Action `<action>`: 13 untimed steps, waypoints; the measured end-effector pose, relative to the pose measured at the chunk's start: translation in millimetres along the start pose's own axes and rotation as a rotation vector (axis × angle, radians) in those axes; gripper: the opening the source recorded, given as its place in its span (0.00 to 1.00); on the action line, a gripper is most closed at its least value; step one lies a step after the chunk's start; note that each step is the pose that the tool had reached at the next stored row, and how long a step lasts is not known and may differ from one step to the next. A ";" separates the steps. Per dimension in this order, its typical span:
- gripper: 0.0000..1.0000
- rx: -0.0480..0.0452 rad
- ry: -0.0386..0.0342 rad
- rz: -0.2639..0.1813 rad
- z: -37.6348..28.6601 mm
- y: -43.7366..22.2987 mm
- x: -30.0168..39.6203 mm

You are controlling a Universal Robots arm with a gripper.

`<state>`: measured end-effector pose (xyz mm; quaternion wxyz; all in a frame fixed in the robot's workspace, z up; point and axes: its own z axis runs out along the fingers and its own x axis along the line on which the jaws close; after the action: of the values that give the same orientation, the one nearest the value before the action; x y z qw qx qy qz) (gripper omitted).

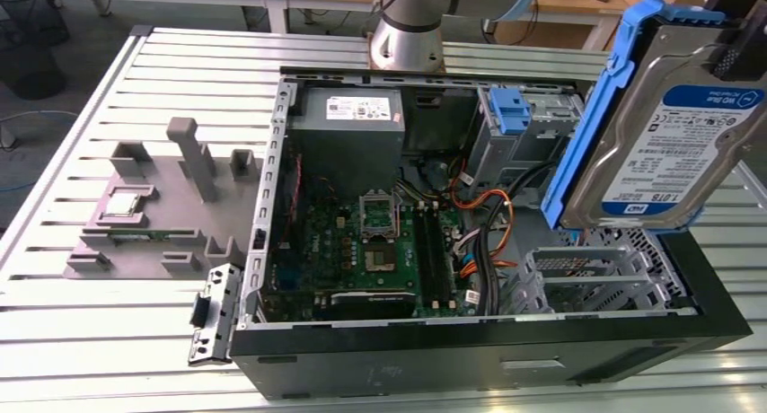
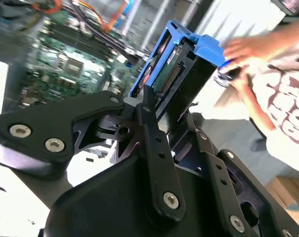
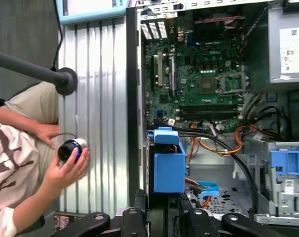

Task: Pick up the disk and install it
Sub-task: 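Pick up the disk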

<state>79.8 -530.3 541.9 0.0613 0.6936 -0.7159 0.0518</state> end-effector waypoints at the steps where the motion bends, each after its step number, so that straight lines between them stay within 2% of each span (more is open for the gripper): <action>1: 0.35 -0.0001 -0.0048 0.000 0.0 0.0 0.1; 3: 0.35 -0.0001 -0.0050 0.000 0.0 0.0 0.0; 4: 0.35 -0.0004 -0.0090 0.000 -0.1 0.1 0.1; 6: 0.35 -0.0014 -0.0439 -0.001 0.0 0.0 0.4; 7: 0.35 -0.0014 -0.0491 -0.001 0.1 0.1 0.5; 9: 0.35 -0.0015 -0.0496 -0.001 0.0 0.0 0.4; 10: 0.35 -0.0019 -0.0592 -0.001 0.0 0.0 0.7; 12: 0.35 -0.0029 -0.0942 -0.001 0.2 0.0 1.4; 13: 0.35 -0.0029 -0.0984 -0.001 0.2 0.0 1.4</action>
<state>79.7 -531.8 541.9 0.0271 0.6957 -0.7177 0.0165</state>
